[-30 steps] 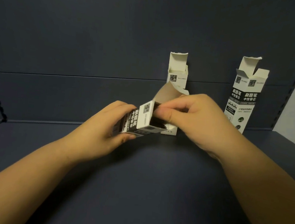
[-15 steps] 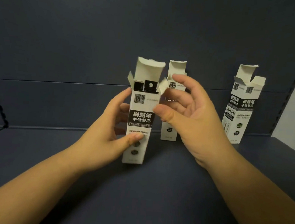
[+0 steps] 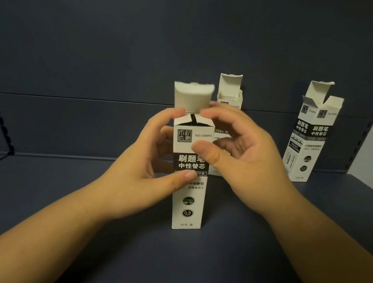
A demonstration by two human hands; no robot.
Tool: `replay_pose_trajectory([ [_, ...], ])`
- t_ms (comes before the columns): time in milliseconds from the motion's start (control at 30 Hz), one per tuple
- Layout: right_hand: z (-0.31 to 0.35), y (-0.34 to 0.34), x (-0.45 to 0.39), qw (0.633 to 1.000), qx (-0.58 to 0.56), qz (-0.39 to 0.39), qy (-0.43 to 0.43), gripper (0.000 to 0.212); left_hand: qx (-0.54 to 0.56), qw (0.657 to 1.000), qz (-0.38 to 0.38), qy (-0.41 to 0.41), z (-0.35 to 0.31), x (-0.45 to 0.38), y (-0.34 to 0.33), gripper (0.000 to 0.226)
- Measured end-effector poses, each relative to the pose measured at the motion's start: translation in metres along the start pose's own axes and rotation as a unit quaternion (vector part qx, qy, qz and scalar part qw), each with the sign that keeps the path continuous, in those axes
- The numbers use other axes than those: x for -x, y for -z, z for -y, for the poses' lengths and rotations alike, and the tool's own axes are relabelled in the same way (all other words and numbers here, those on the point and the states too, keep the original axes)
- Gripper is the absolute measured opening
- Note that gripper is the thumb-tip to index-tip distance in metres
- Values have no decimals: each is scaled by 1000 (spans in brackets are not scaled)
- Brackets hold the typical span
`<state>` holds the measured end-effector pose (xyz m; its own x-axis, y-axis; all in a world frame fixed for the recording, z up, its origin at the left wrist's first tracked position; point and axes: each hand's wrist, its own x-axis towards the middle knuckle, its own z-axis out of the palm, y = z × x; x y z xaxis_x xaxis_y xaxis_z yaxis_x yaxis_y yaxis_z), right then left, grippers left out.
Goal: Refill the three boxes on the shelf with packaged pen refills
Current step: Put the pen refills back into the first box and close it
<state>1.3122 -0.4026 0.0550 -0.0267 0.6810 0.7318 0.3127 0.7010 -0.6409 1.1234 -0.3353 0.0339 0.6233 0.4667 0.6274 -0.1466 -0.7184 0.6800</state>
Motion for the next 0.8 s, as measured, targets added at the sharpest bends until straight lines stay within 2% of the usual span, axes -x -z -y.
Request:
replay_pose_trajectory([
  [100, 1, -1, 0, 998, 4, -30, 46, 33, 5, 1000, 12, 10, -3, -1, 0, 80],
  [233, 2, -3, 0, 996, -61, -68, 25, 14, -17, 1000, 20, -1, -6, -2, -2, 76],
  [367, 3, -3, -2, 992, -95, -82, 24, 16, -87, 995, -11, -55, -4, -2, -3, 76],
  [600, 0, -2, -1, 996, 35, -59, 50, 20, -111, 990, -10, -81, -2, -1, -4, 89],
  [800, -5, 1, -2, 995, 74, -37, 62, 19, -98, 993, -11, -69, -2, -2, -3, 67],
])
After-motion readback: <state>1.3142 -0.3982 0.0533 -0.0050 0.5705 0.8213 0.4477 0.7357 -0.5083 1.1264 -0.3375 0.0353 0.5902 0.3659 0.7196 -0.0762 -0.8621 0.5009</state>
